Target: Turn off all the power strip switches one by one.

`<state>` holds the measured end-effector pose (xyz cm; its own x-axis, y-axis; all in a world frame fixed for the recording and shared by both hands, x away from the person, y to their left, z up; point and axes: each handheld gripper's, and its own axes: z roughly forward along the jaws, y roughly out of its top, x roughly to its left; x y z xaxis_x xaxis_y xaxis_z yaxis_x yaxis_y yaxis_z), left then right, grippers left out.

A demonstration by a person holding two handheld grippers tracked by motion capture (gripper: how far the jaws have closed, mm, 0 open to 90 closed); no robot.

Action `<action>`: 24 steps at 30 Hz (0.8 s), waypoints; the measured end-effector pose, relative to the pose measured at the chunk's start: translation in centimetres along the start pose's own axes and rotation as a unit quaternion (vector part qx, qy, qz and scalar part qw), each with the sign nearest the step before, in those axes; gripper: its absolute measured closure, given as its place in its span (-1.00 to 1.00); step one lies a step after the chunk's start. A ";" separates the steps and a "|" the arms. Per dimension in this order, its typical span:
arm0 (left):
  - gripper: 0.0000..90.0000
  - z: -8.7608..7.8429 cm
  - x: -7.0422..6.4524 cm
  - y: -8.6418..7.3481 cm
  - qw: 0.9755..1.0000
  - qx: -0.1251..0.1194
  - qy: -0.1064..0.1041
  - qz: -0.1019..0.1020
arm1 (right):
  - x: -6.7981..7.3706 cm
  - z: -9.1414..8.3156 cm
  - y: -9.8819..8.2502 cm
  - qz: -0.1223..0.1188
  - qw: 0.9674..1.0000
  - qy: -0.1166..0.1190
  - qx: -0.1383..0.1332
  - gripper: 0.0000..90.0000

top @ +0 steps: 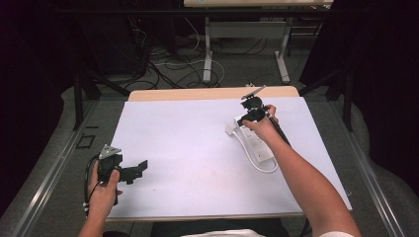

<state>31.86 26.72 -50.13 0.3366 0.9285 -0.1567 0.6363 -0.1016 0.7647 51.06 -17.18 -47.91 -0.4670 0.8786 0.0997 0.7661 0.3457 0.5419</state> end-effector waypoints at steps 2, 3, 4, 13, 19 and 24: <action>-0.99 0.0 -0.1 0.0 1.000 0.002 -0.001 0.003 | 0.1 -0.3 -0.4 -0.007 1.000 -0.003 -0.007 0.27; -0.99 0.0 -0.1 0.0 1.000 0.001 -0.002 0.003 | 0.1 -0.6 -0.6 -0.009 1.000 -0.001 -0.007 0.25; -0.99 0.1 -0.2 0.0 1.000 -0.004 -0.001 0.002 | 0.1 -0.8 -0.9 -0.015 1.000 -0.002 -0.013 0.21; -0.99 0.2 -0.3 0.0 1.000 -0.003 -0.002 0.000 | 0.0 -2.1 -3.3 -0.038 0.999 -0.005 -0.032 -0.11; -0.99 0.2 -0.4 0.1 1.000 -0.001 -0.003 0.003 | -0.3 -3.0 -5.0 -0.040 0.998 0.018 -0.049 -0.16; -0.99 0.3 -0.4 0.0 1.000 -0.006 -0.002 0.000 | -0.3 -3.8 -6.5 -0.041 0.997 0.026 -0.062 -0.22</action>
<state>31.97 26.27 -50.26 0.3395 0.9272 -0.1584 0.6282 -0.0982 0.7719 44.52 -20.96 -48.26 -0.5510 0.8294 0.0925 0.6652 0.3695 0.6489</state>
